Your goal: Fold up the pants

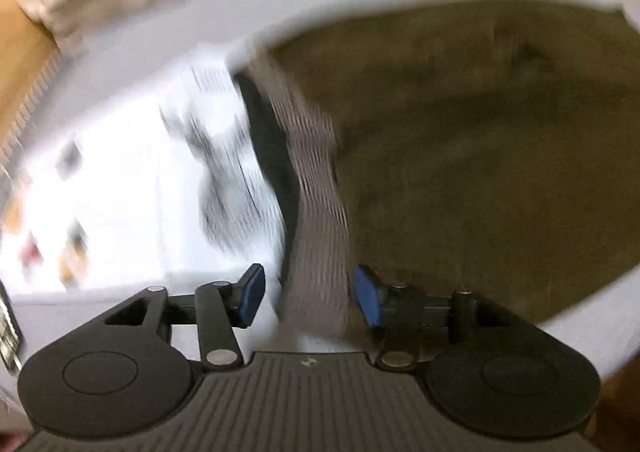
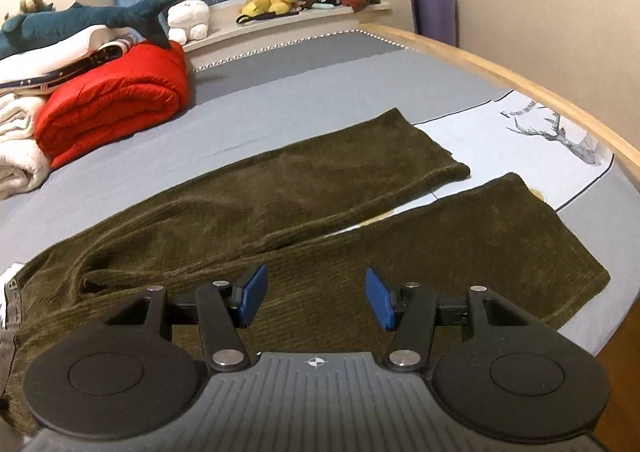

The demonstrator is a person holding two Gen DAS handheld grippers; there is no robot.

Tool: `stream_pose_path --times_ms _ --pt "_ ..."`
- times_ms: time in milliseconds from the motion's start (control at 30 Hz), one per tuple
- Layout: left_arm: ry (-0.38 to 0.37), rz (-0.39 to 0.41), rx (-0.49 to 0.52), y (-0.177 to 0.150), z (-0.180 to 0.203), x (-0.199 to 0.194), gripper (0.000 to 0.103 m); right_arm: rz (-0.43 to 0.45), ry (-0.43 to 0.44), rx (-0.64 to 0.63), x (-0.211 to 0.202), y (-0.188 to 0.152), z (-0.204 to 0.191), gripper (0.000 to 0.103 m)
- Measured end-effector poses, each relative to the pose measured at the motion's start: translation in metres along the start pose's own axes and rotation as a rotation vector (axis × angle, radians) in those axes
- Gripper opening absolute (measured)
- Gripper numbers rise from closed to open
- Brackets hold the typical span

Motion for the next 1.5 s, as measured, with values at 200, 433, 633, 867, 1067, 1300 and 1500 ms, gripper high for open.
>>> stream_pose_path --times_ms 200,433,633,867,1067,1300,1500 --pt "-0.125 0.254 -0.177 0.006 -0.013 -0.050 0.070 0.025 0.058 0.103 -0.008 -0.002 0.000 0.057" --pt "-0.201 0.300 0.011 0.003 0.031 -0.059 0.070 0.068 0.097 -0.058 -0.027 0.009 -0.028 0.057" --pt "-0.275 0.289 0.033 0.017 0.069 -0.048 0.070 0.073 0.108 -0.148 -0.022 0.023 -0.030 0.057" --pt "-0.332 0.261 0.072 0.026 0.106 -0.049 0.051 -0.016 0.061 -0.004 0.025 0.011 -0.004 0.056" --pt "-0.369 0.223 0.010 0.023 0.122 -0.052 0.025 -0.042 0.111 0.012 0.025 0.013 -0.001 0.056" --pt "-0.373 0.231 -0.062 0.005 0.143 -0.085 0.022 -0.041 0.188 -0.024 0.021 0.015 -0.018 0.056" --pt "-0.350 0.255 -0.067 -0.002 0.163 -0.123 0.024 -0.042 0.258 -0.059 0.014 0.015 -0.036 0.056"
Point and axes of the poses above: each gripper's, at about its wrist camera, not at the fingertips, and x roughly the way its jaws point, z to its right, y to its top, the point moved 1 cm from there along x, roughly the way its jaws point, and after that the axes turned 9 degrees about y, right-handed, at the moved point
